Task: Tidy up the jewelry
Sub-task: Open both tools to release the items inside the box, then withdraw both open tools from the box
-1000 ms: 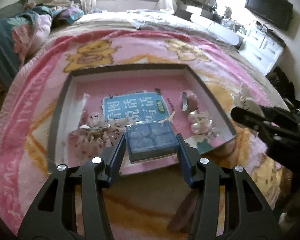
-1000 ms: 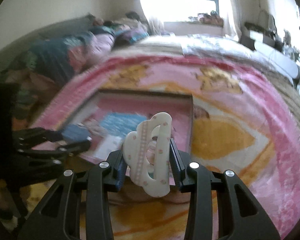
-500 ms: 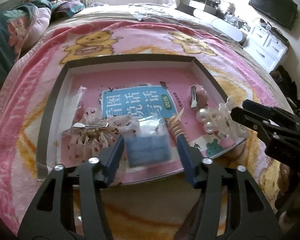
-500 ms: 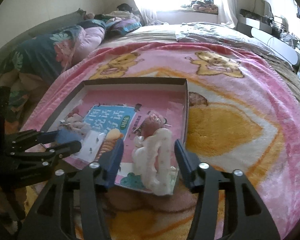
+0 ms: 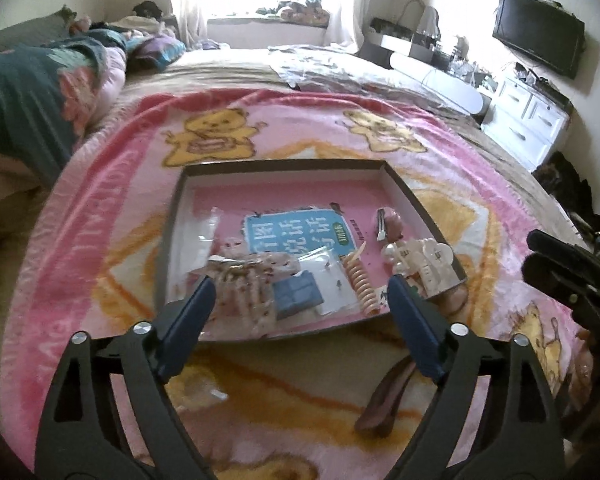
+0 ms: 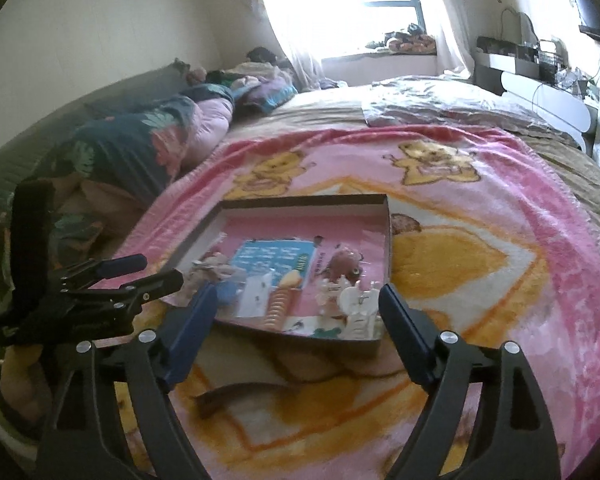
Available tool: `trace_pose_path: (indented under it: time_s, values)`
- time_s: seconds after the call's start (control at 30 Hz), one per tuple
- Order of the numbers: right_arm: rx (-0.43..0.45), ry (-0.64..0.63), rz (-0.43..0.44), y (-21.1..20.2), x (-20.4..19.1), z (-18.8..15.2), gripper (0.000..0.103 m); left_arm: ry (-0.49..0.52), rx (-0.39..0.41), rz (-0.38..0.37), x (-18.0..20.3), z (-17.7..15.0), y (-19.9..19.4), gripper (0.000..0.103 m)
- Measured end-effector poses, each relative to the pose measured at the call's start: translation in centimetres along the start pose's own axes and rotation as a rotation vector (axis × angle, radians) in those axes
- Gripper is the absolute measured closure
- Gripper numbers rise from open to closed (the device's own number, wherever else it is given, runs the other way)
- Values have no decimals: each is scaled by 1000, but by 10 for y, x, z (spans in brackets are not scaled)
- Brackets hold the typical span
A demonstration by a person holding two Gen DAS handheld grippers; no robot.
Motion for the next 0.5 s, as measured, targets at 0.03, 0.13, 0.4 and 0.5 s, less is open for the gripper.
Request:
trace_pose_path:
  time_s: [0.03,0.13,0.4,0.5]
  values:
    - [3,0,3,-3,-3,-1,19,-2,7,7,-3,-1,-6,16]
    - [4,-8,16,-13,-15,-6,19,-11,18,20,-12,-6,-20,15]
    - [-28,-43,17,-26,-42,-26,18,-88,12,53,-51,-30,-44,12]
    - [-58,-36,16,-23,-48,-36,18,-113,-2,67,-65,-40,-47,12]
Point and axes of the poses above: each gripper's, at about its wrist camera, not at the fingertips, and y roughly the way its jaws point, x to its right, z to its top, the point moved 2 cm from there along y, roughly the way its jaws point, and after that the axes turned 2 degrees about y, right-handed, at the moved point
